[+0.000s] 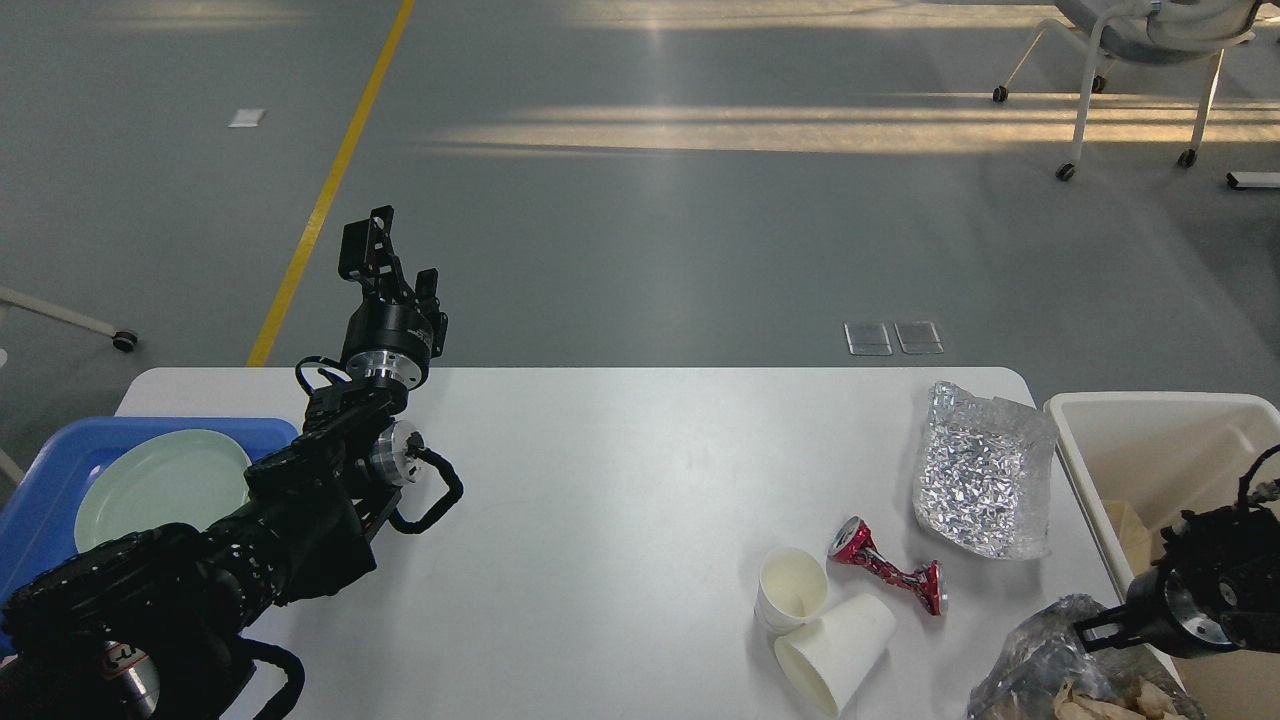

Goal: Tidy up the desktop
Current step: 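Bring the right gripper down to the foil tray of crumpled paper, then grasp the foil tray edge with the right gripper and lift it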

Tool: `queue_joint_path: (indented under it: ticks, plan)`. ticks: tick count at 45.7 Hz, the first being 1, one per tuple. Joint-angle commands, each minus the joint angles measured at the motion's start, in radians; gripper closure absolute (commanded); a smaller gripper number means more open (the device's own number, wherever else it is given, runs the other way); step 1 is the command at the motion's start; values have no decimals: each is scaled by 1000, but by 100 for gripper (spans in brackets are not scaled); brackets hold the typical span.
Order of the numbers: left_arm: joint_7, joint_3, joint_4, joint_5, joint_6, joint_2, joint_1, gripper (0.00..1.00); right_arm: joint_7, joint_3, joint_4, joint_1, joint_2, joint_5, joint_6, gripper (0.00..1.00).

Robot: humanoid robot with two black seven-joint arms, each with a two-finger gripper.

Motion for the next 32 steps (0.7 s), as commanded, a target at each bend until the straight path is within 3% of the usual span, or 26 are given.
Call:
queue_joint_path:
  ticks: [1, 3, 8, 22, 32]
  plan:
    - [0, 0, 0, 0, 0, 0, -1, 2, 41, -2, -2, 8, -1, 3, 0, 69]
    - [0, 0, 0, 0, 0, 0, -1, 2, 61, -2, -4, 8, -1, 6, 2, 74]
    - [0, 0, 0, 0, -1, 0, -1, 2, 90, -2, -13, 7, -3, 11, 3, 100]
    - [0, 0, 0, 0, 0, 0, -1, 2, 102, -5, -21, 14, -4, 11, 12, 100]
    - [0, 0, 0, 0, 0, 0, -1, 2, 202, -15, -19, 37, -15, 11, 35, 100]
